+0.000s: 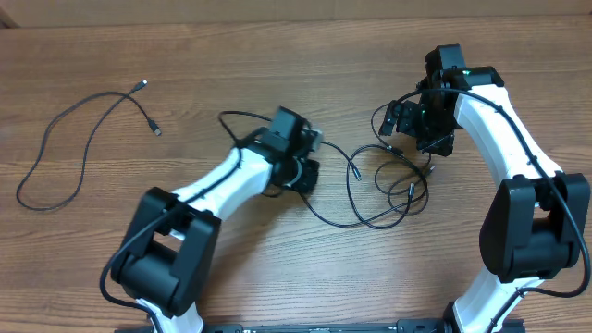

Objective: Untangle cables
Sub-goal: 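Move the left gripper back over the remaining cable pile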

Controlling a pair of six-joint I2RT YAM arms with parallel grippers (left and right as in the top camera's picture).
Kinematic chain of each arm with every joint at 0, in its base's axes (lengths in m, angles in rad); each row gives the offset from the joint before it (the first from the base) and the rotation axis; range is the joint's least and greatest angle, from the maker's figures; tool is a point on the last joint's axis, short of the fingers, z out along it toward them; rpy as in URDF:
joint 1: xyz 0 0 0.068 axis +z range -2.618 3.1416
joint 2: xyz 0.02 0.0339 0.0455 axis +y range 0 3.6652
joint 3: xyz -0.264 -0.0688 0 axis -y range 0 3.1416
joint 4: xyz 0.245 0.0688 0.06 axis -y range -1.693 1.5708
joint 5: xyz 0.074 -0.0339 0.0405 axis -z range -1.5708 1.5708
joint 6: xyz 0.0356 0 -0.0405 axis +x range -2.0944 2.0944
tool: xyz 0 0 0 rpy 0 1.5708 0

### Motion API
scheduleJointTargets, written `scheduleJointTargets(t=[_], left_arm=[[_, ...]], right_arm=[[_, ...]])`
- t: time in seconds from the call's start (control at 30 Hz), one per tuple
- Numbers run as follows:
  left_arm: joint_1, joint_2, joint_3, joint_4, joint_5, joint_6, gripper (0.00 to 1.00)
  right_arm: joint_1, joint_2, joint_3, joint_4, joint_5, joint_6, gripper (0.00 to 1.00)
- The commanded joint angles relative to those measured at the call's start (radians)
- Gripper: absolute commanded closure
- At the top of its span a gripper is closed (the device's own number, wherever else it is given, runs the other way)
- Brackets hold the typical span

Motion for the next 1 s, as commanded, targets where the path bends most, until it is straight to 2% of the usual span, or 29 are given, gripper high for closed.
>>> scheduleJointTargets(t=[0.0,0.17,0.97], left_arm=[[-0.049,0.012,-0.008,0.006,-0.123,-0.007,0.78],[-0.082,0.012,-0.008,0.016,-0.16,-0.006,0.76],[-0.082,0.012,-0.008,0.021,-0.181,-0.006,0.72]], right_arm=[[0.003,-0.008,0.008,0.003,-0.009,-0.005,0.0],[0.003,-0.008,0.008,0.003,-0.009,-0.005,0.0],[0.003,-0.008,0.008,0.003,-0.008,-0.005,0.0]])
